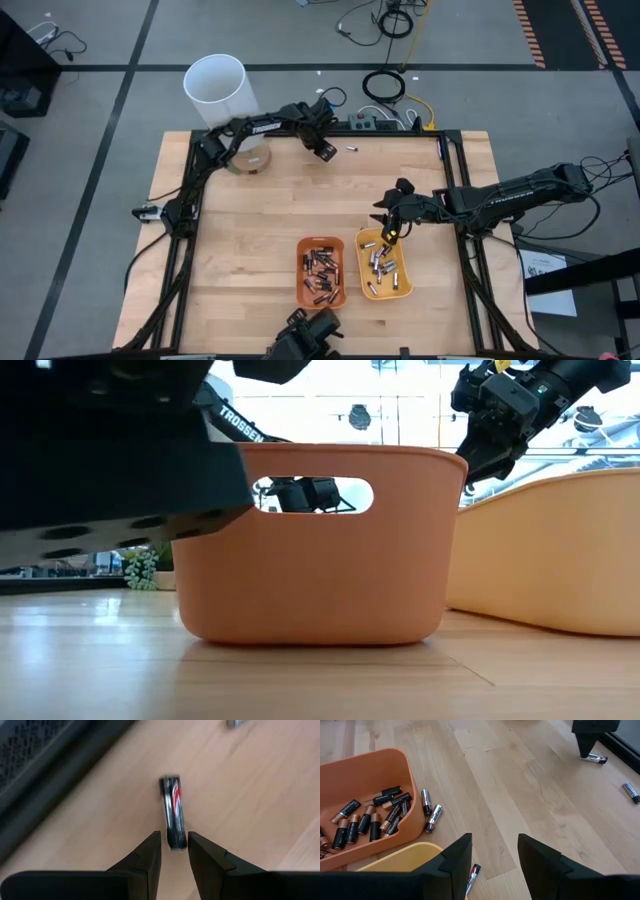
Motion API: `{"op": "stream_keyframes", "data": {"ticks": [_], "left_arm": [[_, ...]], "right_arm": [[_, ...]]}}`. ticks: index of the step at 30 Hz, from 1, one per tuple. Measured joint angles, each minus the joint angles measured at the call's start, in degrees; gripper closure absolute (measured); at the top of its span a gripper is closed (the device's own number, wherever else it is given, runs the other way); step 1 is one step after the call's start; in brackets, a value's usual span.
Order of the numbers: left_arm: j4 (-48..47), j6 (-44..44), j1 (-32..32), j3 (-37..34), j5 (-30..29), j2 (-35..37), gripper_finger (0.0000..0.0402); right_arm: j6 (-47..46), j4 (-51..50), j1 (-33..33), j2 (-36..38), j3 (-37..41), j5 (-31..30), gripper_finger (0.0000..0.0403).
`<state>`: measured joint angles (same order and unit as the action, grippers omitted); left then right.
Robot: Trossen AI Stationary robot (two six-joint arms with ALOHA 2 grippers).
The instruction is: Sort batteries
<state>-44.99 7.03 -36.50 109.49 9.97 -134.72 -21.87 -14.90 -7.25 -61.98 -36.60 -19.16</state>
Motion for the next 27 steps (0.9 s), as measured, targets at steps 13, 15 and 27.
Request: {"op": "stream_keyframes", "data": {"ticks": [13,15,27], "left_arm": [[-1.3,0.1,-1.2,2.8,0.1,-1.4,0.0297],[-4.7,0.5,-1.5,6.4,0.6,-3.8,0.0297],[-21.5,-0.3,-1.7,25.2,0.0,-13.9,0.0297]], "right_arm": [[0.0,0.0,0.0,0.0,0.0,0.0,0.0252],[0.0,0.2,0.0,0.0,0.0,0.0,0.0252],[0.0,0.2,0.0,0.0,-0.1,1.7,0.0252]]}}
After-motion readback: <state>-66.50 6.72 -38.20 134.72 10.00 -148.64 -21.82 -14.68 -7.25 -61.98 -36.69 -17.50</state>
